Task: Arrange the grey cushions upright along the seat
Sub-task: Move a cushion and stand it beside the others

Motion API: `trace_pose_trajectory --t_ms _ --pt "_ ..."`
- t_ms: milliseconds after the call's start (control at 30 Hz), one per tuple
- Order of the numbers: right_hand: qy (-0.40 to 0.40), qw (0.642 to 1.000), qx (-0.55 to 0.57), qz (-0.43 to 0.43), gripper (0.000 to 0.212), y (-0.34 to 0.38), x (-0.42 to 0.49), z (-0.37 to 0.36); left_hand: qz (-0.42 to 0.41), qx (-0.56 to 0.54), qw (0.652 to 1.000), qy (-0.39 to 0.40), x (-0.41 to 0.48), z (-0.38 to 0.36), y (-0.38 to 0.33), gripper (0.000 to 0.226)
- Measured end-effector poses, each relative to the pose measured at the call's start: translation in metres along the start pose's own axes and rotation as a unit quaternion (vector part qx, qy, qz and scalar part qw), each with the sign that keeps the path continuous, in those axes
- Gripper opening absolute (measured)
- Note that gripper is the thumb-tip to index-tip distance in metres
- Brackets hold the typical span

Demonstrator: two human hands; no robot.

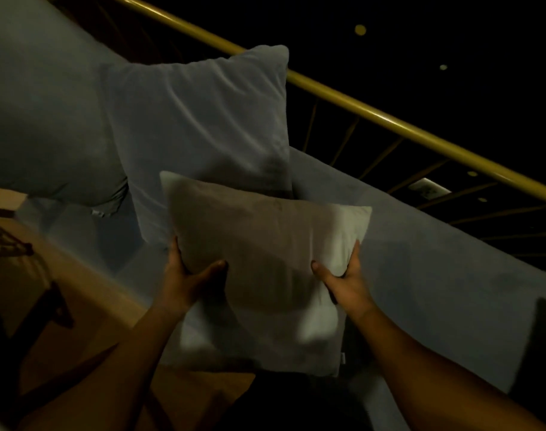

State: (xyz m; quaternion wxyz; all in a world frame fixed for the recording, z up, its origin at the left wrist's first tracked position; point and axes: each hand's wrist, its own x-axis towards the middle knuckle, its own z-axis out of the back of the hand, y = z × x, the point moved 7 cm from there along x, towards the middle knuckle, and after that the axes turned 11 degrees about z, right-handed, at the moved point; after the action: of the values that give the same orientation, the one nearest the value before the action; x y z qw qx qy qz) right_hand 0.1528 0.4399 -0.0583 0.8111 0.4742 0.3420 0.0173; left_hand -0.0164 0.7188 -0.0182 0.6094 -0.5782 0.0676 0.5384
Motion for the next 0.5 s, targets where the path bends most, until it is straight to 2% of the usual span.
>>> trace_pose_trajectory --t_ms 133,233,367,500 --pt "-0.031 0.996 -0.031 0.072 0.125 0.037 -0.022 0.018 -0.050 -0.002 0.995 -0.081 -0.038 0.011 -0.015 0.122" --pt "-0.039 0.986 -0.080 0.143 0.124 0.080 -0.031 0.027 -0.110 -0.034 0.988 -0.106 -0.064 0.028 -0.034 0.113" --pt "-0.020 0.975 -0.085 0.203 0.120 0.148 -0.043 0.021 -0.114 -0.056 0.972 -0.200 -0.095 0.067 -0.051 0.109" --pt "0.007 0.960 -0.117 0.254 0.118 0.222 -0.040 -0.013 -0.100 -0.088 0.958 -0.254 -0.099 0.116 -0.064 0.115"
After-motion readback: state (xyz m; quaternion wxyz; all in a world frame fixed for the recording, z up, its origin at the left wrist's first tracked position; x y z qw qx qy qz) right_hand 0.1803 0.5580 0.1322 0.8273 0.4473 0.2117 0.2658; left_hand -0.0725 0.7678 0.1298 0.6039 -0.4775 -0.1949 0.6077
